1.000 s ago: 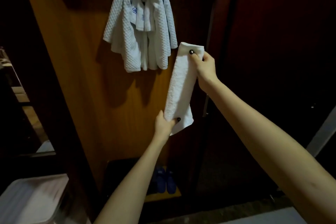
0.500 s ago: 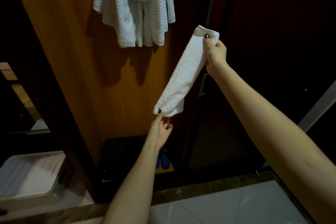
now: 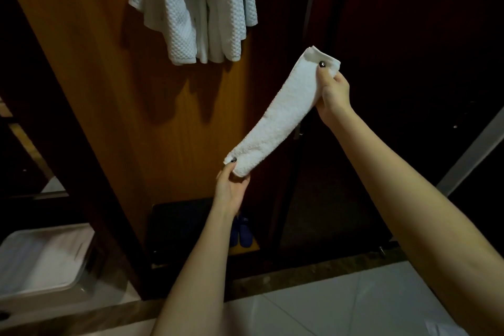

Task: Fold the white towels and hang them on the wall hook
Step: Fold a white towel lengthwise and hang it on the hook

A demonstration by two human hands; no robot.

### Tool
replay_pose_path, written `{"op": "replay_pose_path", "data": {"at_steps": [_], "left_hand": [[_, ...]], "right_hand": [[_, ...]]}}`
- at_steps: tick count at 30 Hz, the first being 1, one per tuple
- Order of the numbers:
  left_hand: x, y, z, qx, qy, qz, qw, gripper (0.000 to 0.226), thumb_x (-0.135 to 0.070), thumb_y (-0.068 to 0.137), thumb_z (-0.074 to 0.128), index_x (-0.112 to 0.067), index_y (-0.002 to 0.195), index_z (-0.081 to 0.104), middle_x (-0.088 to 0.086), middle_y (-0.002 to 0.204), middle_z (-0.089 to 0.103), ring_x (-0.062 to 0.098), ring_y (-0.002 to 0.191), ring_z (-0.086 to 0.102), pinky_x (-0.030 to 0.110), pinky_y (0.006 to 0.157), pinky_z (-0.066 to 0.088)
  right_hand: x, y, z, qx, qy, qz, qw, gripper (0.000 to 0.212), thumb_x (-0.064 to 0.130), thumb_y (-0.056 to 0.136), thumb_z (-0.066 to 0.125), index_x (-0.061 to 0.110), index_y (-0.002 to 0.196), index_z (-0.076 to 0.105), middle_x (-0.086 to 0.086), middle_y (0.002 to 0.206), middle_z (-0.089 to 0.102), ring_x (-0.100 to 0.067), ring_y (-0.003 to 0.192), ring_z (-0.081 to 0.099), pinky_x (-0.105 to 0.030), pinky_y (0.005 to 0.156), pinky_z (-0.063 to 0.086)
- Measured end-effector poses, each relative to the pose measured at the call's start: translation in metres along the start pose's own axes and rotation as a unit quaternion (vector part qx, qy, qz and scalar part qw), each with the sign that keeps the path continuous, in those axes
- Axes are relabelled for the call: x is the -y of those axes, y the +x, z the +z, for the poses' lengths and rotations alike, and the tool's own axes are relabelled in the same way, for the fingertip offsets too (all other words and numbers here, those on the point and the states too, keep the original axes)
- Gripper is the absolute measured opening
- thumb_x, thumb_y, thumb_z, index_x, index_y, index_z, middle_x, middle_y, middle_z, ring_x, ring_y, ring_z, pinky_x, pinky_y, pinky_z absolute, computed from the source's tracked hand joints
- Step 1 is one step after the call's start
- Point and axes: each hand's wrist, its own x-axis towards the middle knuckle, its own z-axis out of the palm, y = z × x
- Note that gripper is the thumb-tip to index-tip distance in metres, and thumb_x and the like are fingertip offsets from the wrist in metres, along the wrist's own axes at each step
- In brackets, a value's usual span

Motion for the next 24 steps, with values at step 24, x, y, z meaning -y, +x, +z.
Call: {"op": "replay_pose_path", "data": {"at_steps": [24], "left_hand": [[-0.028, -0.013, 0.039, 0.175, 0.555, 0.144, 0.8, 0.013, -0.012, 0.091, 0.061, -0.013, 0.086, 0.073, -0.003, 0.09, 0.068, -0.005, 0.08, 0.06, 0.009, 0.071, 0.042]], "right_hand": [[0.031, 0.012, -0.009, 0.115, -0.03, -0.027, 0.993, 0.023, 0.026, 0.098, 0.055, 0.007, 0.109, 0.061, -0.006, 0.106, 0.069, -0.018, 0.095, 0.069, -0.032, 0.081, 0.057]]}}
